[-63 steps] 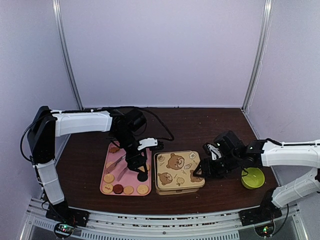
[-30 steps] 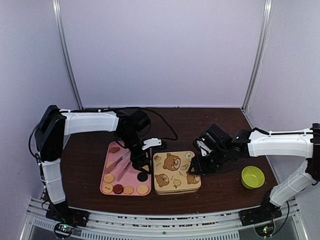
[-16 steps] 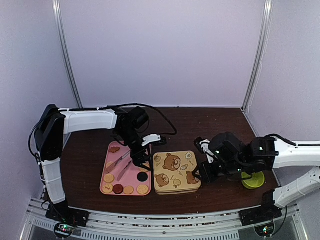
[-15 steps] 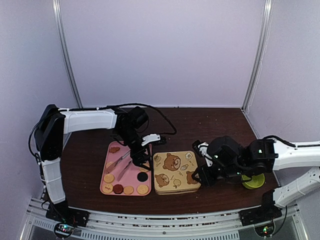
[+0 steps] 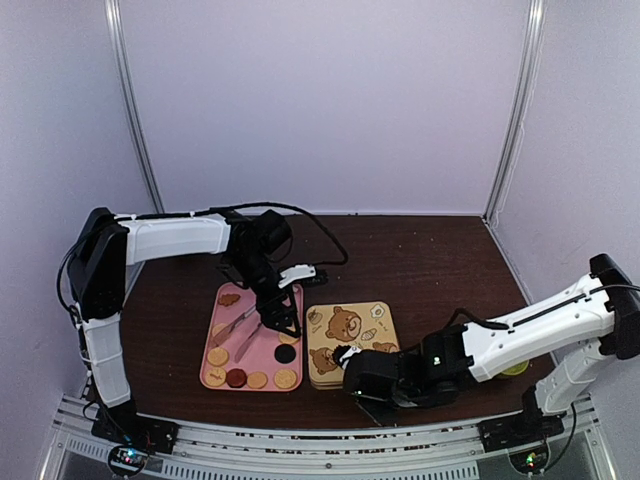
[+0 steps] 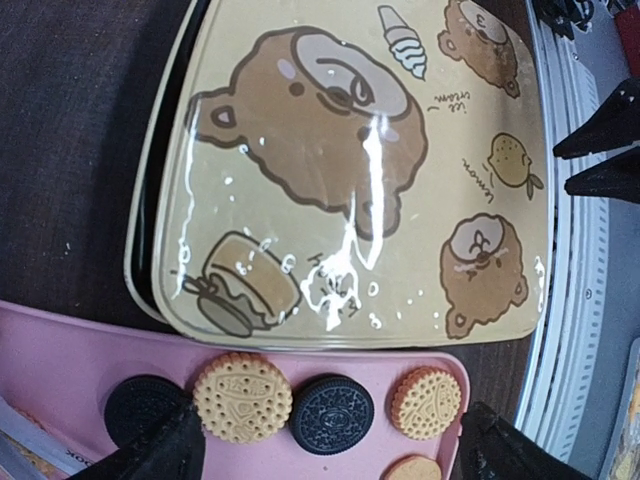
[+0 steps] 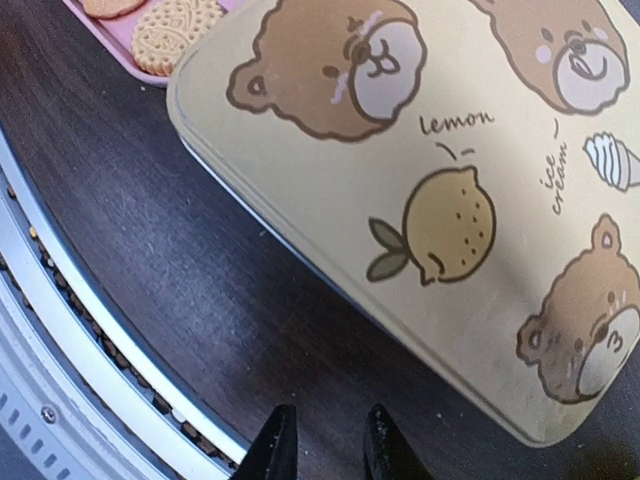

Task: Pack the cookies
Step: Adjust the box lid for the packing box, then press the box lid onto the packing box.

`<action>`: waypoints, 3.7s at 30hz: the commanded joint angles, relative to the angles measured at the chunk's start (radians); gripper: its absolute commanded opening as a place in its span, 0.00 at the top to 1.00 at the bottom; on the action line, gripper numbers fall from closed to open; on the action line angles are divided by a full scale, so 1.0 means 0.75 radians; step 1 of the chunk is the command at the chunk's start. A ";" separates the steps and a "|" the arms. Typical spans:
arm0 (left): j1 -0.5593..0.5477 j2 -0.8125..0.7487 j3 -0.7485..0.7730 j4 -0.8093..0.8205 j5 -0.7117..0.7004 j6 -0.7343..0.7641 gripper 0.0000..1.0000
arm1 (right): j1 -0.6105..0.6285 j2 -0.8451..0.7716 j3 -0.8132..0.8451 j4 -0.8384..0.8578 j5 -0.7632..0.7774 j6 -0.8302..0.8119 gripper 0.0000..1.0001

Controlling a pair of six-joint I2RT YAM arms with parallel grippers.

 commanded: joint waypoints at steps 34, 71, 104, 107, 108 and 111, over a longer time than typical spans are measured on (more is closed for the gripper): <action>0.045 -0.019 0.002 -0.041 0.068 -0.005 0.05 | -0.417 -0.229 0.025 0.149 -0.086 -0.046 0.49; 0.071 0.486 0.580 -0.092 0.014 -0.011 0.22 | -0.969 0.210 0.074 0.416 -0.519 0.049 0.62; 0.183 0.467 0.813 -0.278 0.125 -0.062 0.28 | -0.979 -0.120 0.034 0.470 -0.371 0.020 0.26; 0.215 0.379 0.826 -0.305 0.070 -0.092 0.03 | -0.980 -0.185 0.020 0.448 -0.289 0.007 0.07; 0.230 0.342 0.826 -0.324 0.047 -0.100 0.02 | -0.980 -0.215 0.013 0.439 -0.248 0.000 0.01; 0.298 0.208 0.782 -0.374 -0.062 -0.122 0.02 | -0.980 -0.347 -0.027 0.405 -0.013 -0.033 0.00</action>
